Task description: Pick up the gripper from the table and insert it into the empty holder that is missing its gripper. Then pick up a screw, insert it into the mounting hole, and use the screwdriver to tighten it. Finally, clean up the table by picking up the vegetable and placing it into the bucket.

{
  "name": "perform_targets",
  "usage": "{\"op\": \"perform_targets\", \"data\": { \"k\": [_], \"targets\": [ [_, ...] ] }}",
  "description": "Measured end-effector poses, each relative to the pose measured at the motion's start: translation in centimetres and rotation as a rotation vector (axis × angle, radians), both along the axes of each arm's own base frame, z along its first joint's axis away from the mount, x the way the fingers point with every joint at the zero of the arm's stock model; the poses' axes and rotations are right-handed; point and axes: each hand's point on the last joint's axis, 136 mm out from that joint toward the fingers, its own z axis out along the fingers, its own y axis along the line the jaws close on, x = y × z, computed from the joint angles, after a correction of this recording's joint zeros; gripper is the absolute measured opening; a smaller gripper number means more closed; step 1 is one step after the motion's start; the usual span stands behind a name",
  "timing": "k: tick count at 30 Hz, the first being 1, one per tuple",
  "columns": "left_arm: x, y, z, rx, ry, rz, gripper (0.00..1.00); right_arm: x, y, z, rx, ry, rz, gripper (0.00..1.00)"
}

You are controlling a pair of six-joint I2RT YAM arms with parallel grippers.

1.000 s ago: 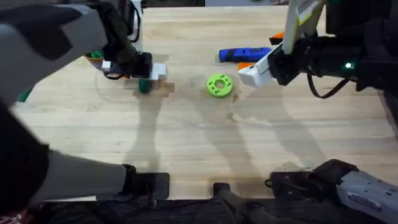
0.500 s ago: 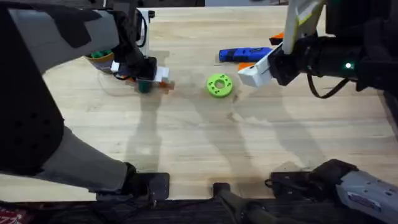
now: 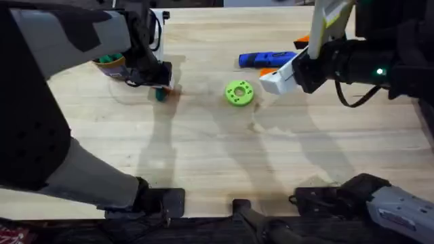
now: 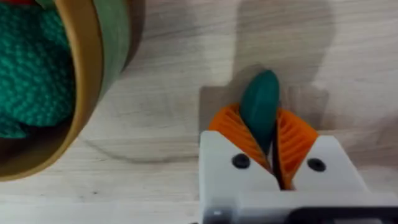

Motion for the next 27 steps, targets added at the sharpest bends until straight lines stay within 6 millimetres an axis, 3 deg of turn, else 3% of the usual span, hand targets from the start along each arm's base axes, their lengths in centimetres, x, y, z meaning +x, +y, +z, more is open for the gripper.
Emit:
{"op": "perform_targets", "data": {
  "k": [6, 9, 13, 14, 19, 25, 26, 27],
  "targets": [
    [-0.6, 0.2, 0.4, 0.012, 0.062, 0.009, 0.106, 0.0, 0.0, 0.0, 0.000, 0.000, 0.000, 0.976],
    [0.2, 0.3, 1.6, 0.016, 0.065, 0.018, 0.103, 0.0, 0.0, 0.0, 0.000, 0.000, 0.000, 0.976],
    [2.8, 0.3, 5.5, 0.017, 0.000, 0.035, 0.097, 0.0, 0.0, 0.0, 0.000, 0.000, 0.000, 0.976],
    [4.9, 0.3, 9.1, 0.013, -0.078, 0.041, 0.093, 0.0, 0.0, 0.0, 0.000, 0.000, 0.000, 0.976],
    [7.7, 0.9, 13.8, 0.008, -0.207, 0.059, 0.087, 0.0, 0.0, 0.0, 0.000, 0.000, 0.000, 0.976],
    [7.9, 4.7, 14.8, 0.017, -0.234, 0.150, 0.080, 0.0, 0.0, 0.0, 0.000, 0.000, 0.000, 0.976],
    [7.6, 7.3, 14.8, 0.024, -0.233, 0.214, 0.077, 0.0, 0.0, 0.0, 0.000, 0.000, 0.000, 0.976],
    [7.5, 8.1, 14.8, 0.026, -0.233, 0.233, 0.076, 0.0, 0.0, 0.0, 0.000, 0.000, 0.000, 0.976]
  ]
}}
